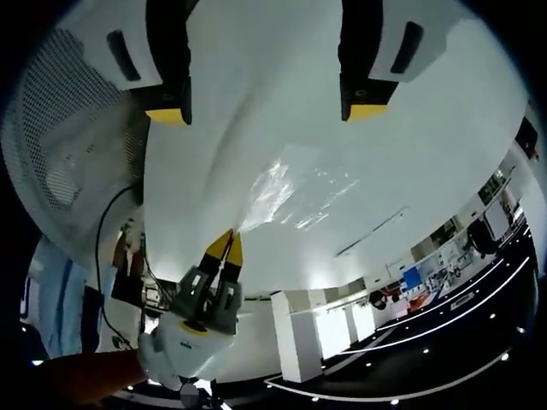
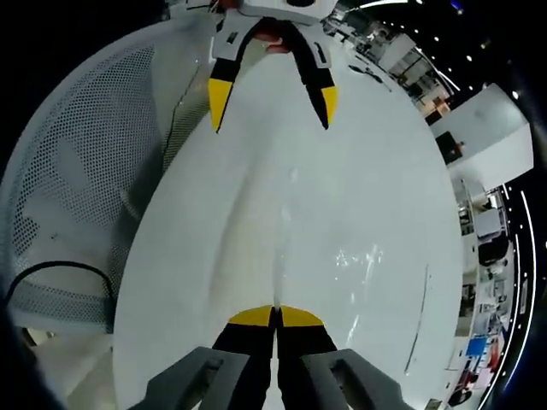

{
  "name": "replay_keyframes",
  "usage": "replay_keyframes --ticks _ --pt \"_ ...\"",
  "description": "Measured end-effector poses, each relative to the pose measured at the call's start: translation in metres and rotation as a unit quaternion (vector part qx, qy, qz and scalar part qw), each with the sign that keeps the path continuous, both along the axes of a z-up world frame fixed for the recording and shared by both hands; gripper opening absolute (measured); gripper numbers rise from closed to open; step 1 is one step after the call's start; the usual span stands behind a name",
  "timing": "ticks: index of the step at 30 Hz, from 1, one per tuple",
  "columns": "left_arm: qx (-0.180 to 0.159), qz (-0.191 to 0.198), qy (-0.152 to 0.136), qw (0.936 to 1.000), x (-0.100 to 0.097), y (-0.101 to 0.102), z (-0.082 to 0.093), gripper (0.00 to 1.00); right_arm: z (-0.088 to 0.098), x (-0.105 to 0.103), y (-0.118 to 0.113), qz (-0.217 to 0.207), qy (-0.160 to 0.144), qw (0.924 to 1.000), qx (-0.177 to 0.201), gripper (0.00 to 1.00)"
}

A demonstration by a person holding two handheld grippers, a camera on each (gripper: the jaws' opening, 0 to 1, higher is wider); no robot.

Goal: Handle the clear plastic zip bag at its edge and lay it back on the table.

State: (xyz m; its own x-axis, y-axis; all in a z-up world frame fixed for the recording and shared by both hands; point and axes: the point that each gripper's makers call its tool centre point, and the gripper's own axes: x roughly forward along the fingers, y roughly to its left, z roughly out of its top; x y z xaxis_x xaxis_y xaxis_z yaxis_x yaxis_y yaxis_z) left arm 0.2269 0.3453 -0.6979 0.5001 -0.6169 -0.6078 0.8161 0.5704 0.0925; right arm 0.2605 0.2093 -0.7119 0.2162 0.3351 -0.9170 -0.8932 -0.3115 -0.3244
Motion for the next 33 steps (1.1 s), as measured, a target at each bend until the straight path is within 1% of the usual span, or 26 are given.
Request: replay_keyframes --ticks 5,8,11,14,16,18,24,28,33 --pt "0.004 -0.013 -0.004 0.9999 0.001 -0.004 0.000 0.58 0.003 0.000 0.001 0.010 -0.004 0.9999 0.001 0.00" --pt "0.012 -0.019 -0.004 0.9997 0.002 -0.005 -0.002 0.51 0.007 -0.001 0.003 0.013 -0.007 0.9999 0.005 0.00" --pt "0.023 -0.033 -0.016 0.9991 0.003 -0.005 -0.003 0.48 0.009 -0.002 0.003 0.018 -0.009 0.9998 0.005 0.00" --pt "0.027 -0.036 -0.016 0.9989 0.003 -0.007 -0.004 0.45 0.010 -0.006 0.003 0.024 -0.006 0.9997 0.000 0.00" --pt "0.028 -0.038 -0.018 0.9987 0.004 -0.007 -0.004 0.41 0.010 -0.008 0.002 0.029 -0.004 0.9996 -0.004 0.00" --pt "0.032 -0.049 -0.025 0.9980 0.005 -0.008 -0.004 0.38 0.011 -0.009 0.003 0.031 -0.003 0.9995 -0.005 0.00" --pt "0.047 -0.071 -0.029 0.9959 0.003 -0.014 -0.006 0.31 0.013 -0.014 0.005 0.033 0.014 0.9994 0.001 0.00" --pt "0.057 -0.085 -0.039 0.9940 0.003 -0.017 -0.007 0.26 0.013 -0.016 0.007 0.035 0.017 0.9993 0.002 0.00" --pt "0.060 -0.099 -0.045 0.9923 0.003 -0.022 -0.006 0.20 0.014 -0.017 0.007 0.037 0.015 0.9992 0.000 0.00"
